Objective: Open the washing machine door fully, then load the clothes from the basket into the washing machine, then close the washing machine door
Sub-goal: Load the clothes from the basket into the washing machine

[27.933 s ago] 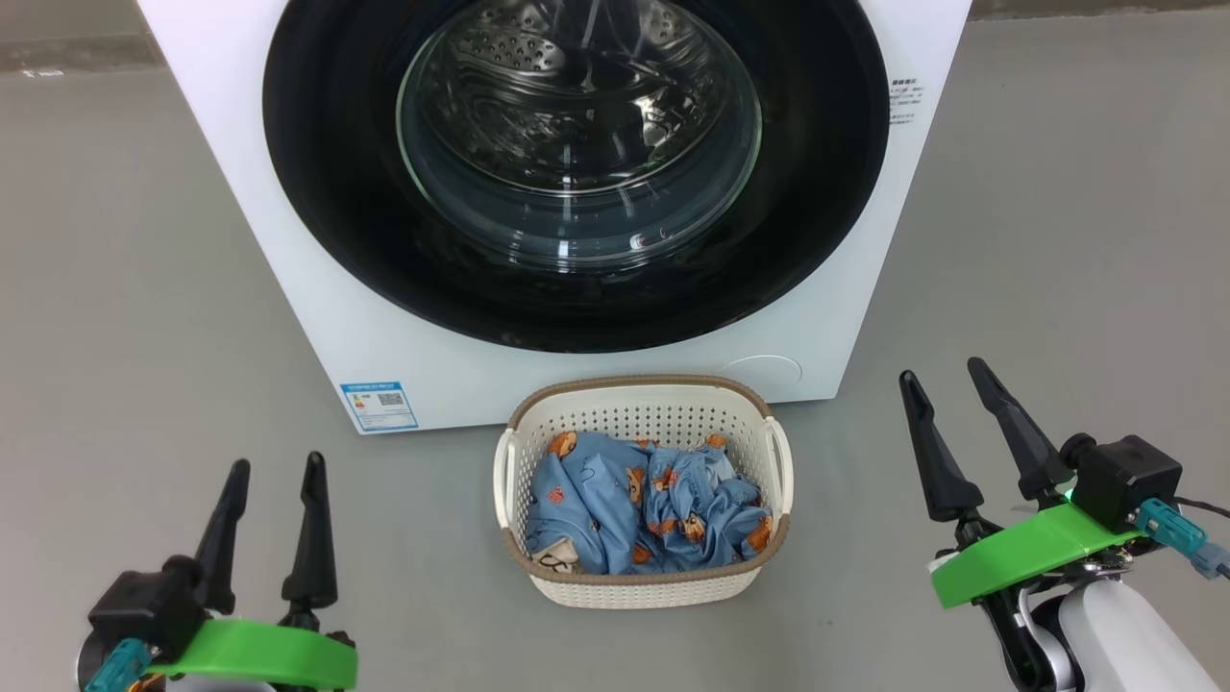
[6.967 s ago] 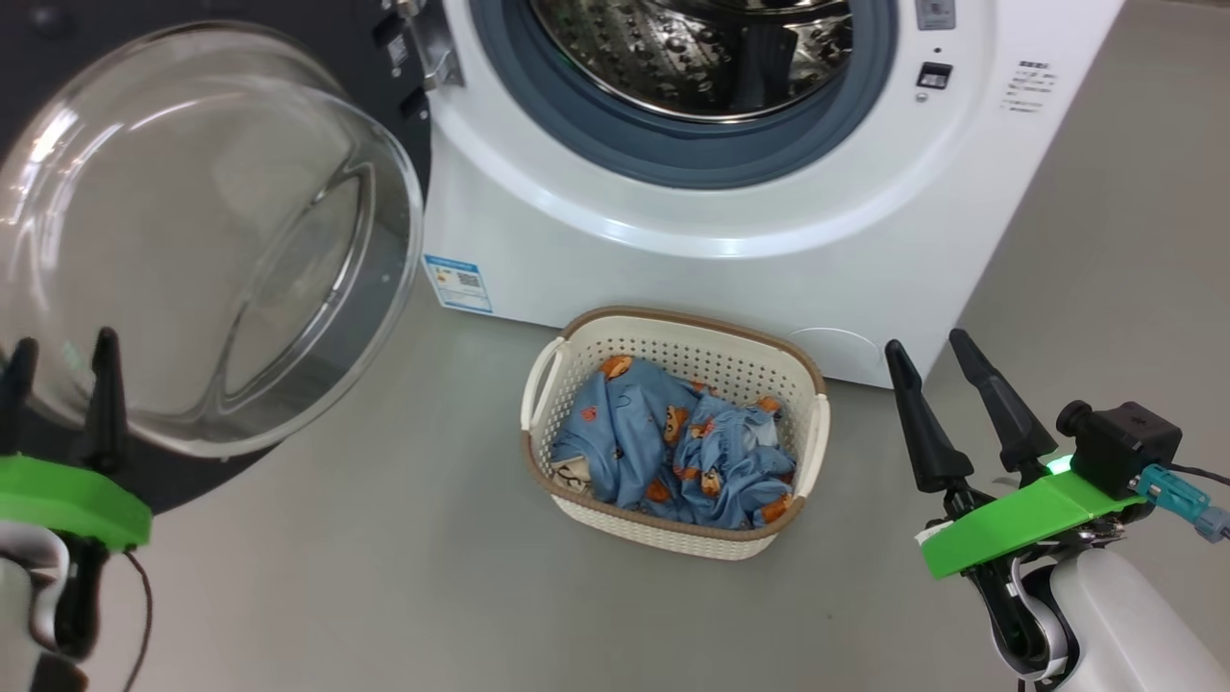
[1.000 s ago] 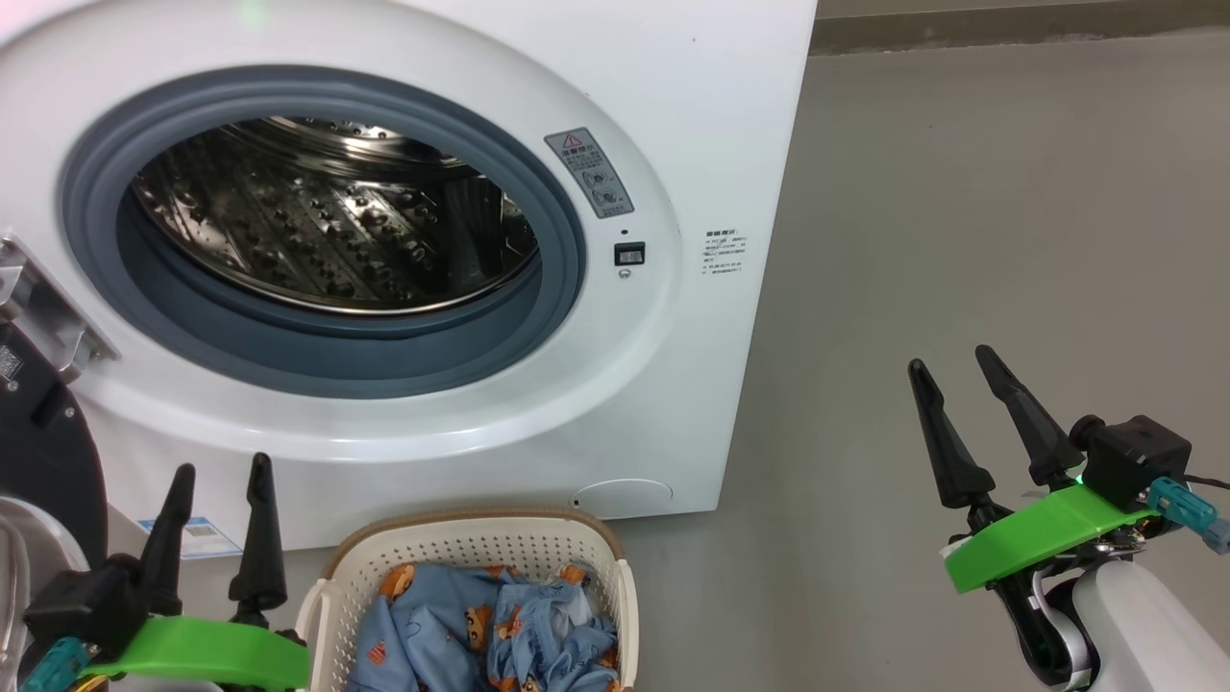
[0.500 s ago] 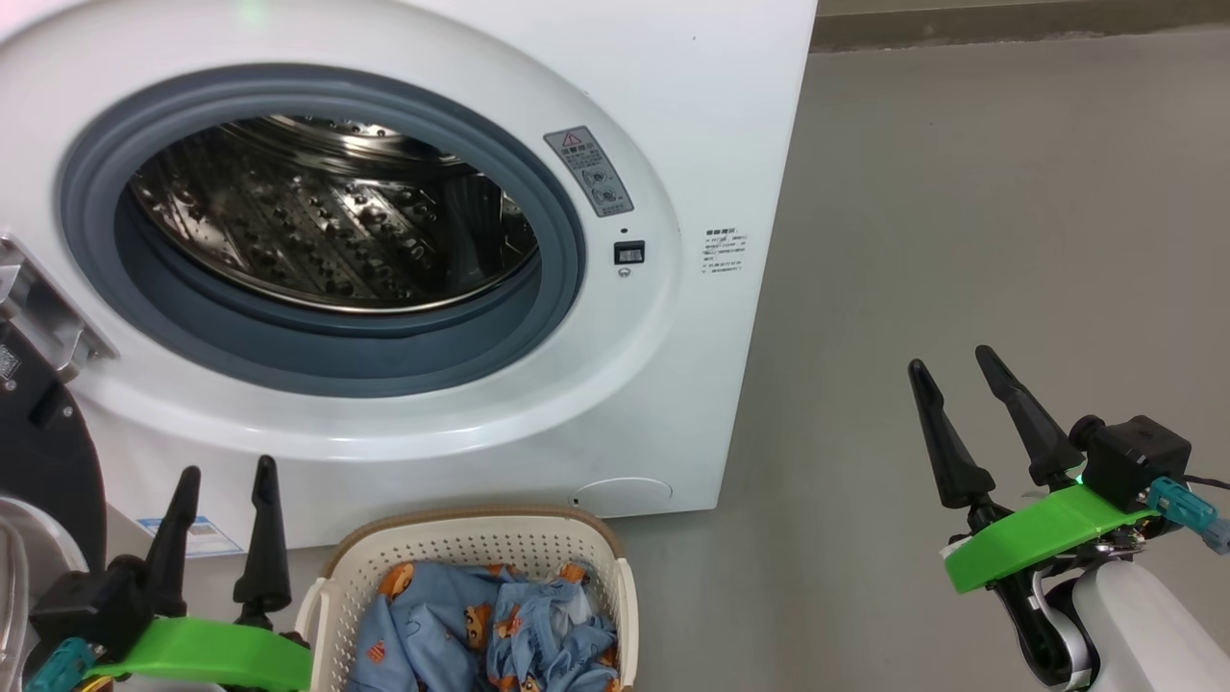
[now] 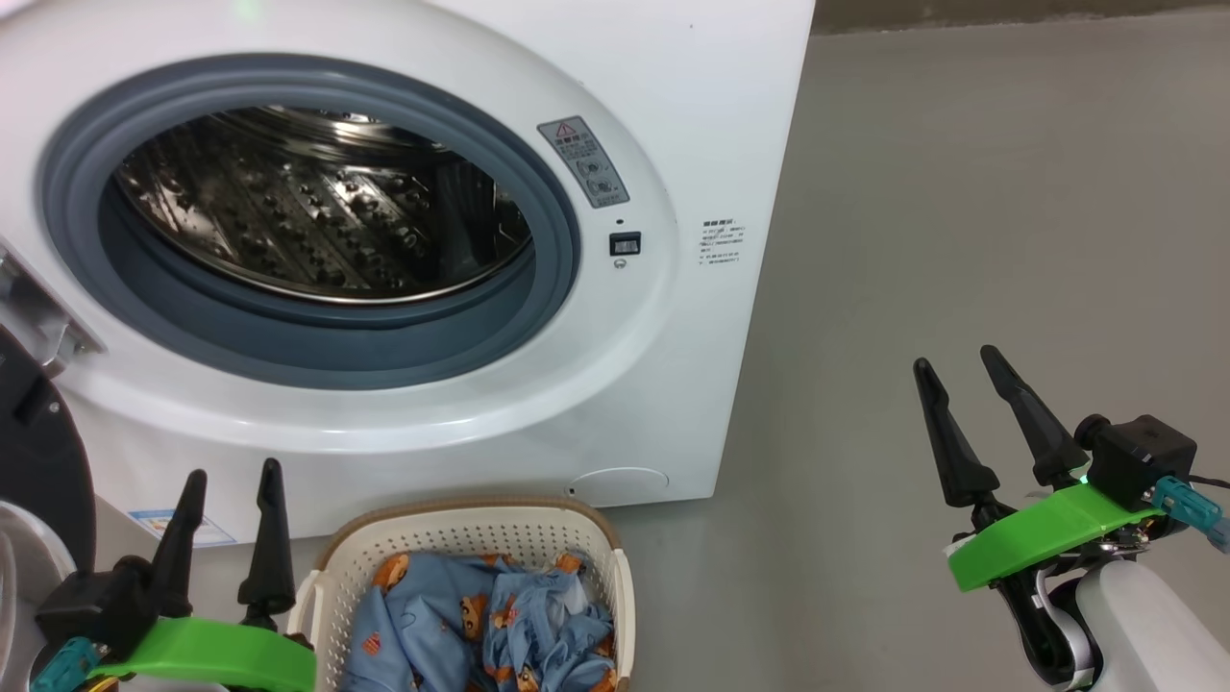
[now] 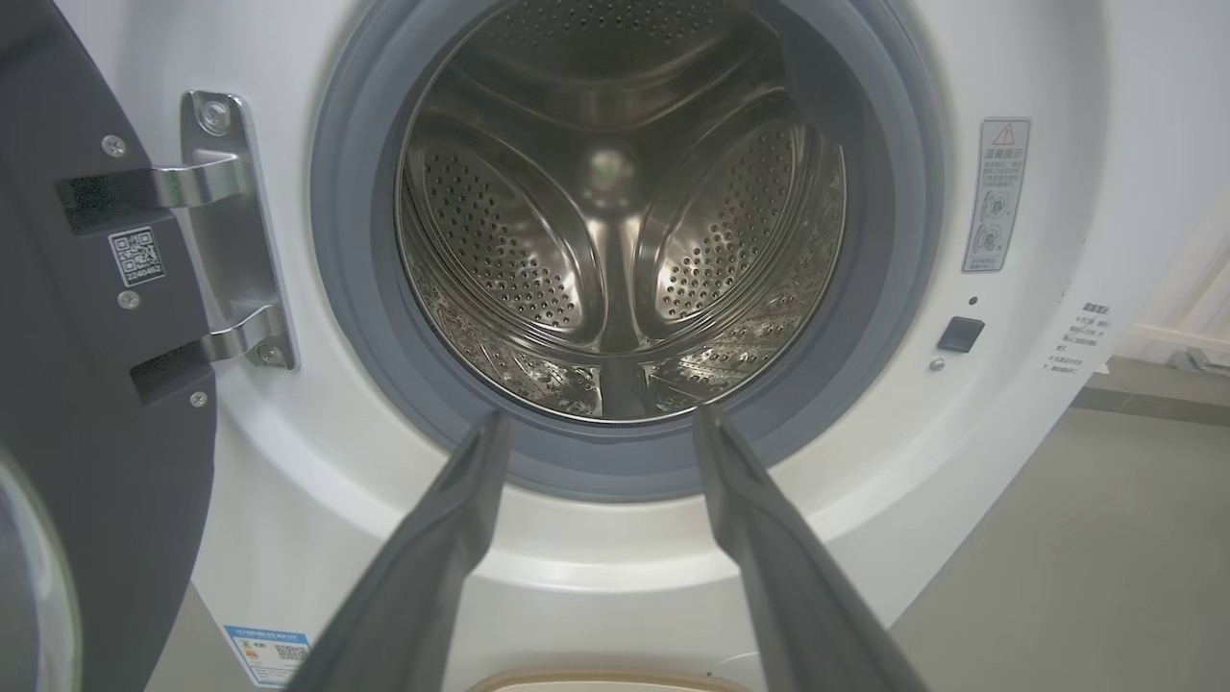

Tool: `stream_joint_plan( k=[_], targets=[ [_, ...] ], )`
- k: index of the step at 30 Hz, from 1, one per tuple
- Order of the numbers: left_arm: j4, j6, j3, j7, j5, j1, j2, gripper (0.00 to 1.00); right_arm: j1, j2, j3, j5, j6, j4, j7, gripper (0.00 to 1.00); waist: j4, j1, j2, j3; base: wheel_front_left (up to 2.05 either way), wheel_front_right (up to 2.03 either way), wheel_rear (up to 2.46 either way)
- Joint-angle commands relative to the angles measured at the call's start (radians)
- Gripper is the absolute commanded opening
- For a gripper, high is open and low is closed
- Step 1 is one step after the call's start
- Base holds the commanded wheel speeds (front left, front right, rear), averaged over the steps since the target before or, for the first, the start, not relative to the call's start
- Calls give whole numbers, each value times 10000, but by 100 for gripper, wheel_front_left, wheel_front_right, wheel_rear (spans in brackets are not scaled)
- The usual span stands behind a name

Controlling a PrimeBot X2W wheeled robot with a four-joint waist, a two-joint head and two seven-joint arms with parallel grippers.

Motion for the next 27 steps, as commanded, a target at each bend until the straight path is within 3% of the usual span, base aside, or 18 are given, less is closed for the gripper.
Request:
stream_joint_plan(
  k=[1, 18, 27],
  targets=[
    [-119, 24, 318, -78, -159, -465, 249, 100, -146, -102, 126, 4, 54, -159, -94, 100, -19, 0, 0, 107, 0, 0, 0],
    [522, -129, -32, 81, -118, -1127, 205, 100, -549, 123, -32, 11, 54, -19, -94, 100, -288, 0, 0, 1452, 0, 0, 0],
    [1281, -479, -269, 182, -214, -1816, 82, 100, -971, 291, -154, -64, 54, 17, -94, 100, -382, 0, 0, 2454, 0, 0, 0]
  ],
)
